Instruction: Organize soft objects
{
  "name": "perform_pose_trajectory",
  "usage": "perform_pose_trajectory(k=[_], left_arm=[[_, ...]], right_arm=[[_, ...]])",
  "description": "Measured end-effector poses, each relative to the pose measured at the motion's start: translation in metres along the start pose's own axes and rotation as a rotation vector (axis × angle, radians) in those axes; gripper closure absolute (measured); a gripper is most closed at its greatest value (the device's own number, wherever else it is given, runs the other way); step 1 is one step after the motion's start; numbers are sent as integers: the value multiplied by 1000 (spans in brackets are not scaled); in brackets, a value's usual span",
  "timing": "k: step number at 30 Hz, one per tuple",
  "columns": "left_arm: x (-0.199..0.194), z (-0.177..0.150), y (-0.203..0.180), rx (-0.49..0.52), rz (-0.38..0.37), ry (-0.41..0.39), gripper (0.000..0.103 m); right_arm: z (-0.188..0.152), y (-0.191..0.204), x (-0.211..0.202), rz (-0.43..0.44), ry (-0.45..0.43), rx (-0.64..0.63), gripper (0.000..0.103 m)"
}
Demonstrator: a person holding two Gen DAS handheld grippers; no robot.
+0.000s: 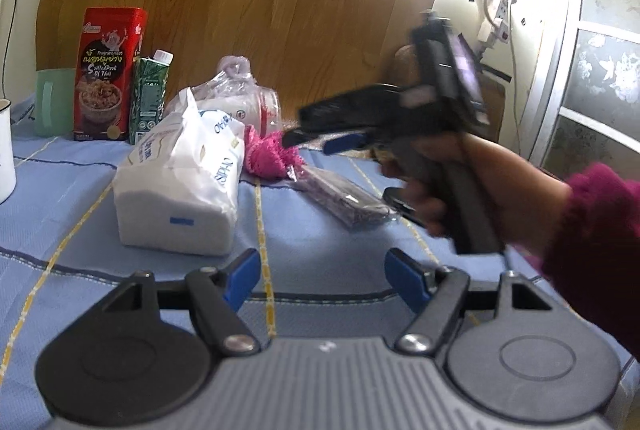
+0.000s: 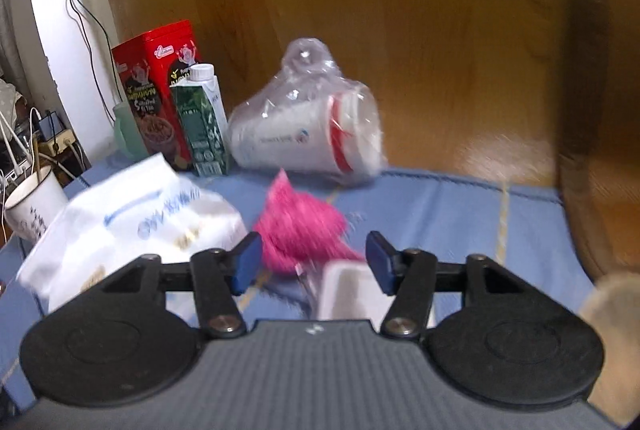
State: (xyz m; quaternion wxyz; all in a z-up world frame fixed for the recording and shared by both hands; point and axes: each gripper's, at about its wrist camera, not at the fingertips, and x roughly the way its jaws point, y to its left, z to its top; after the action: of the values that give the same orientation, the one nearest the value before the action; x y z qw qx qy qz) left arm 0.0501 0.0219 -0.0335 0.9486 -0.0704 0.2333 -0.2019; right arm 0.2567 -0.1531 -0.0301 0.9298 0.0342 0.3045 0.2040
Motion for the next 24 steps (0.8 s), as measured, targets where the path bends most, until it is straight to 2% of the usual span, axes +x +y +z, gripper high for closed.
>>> perform_pose_trajectory(k=[2, 3, 4, 5, 8, 10, 12, 15, 19, 21, 24], left_arm=[[0, 0, 1, -8, -7, -5, 32], [0, 0, 2, -16, -9, -4, 32], [0, 1, 4, -26, -8, -5, 32], [0, 0, 6, -37, -10, -6, 32], [-1, 1, 11, -69, -20, -11, 32], [0, 1, 13, -86, -28, -7, 32], [0, 1, 15, -101, -29, -7, 32], [-2, 2, 18, -114, -29, -16, 31], [-3, 3, 22, -141, -43, -14, 25], [-1, 4, 25, -158, -57, 5, 19], [3, 6, 20, -169, -55, 60, 18]], right_arm=[[7, -2, 19, 14, 39, 17, 31], [9, -3, 29, 24, 75, 25, 33], [9, -4, 38, 26, 103, 31, 47], [8, -5, 44, 43, 129, 44, 50], [6, -5, 30, 63, 60, 76, 53], [9, -1, 4, 50, -44, 75, 53], [9, 5, -36, 83, -146, 38, 52], [-10, 14, -89, 97, -177, -64, 52], [-60, 15, -140, 107, -97, -147, 51], [-86, 12, -156, 111, -36, -143, 51], [-121, 13, -178, 150, 30, -122, 51]])
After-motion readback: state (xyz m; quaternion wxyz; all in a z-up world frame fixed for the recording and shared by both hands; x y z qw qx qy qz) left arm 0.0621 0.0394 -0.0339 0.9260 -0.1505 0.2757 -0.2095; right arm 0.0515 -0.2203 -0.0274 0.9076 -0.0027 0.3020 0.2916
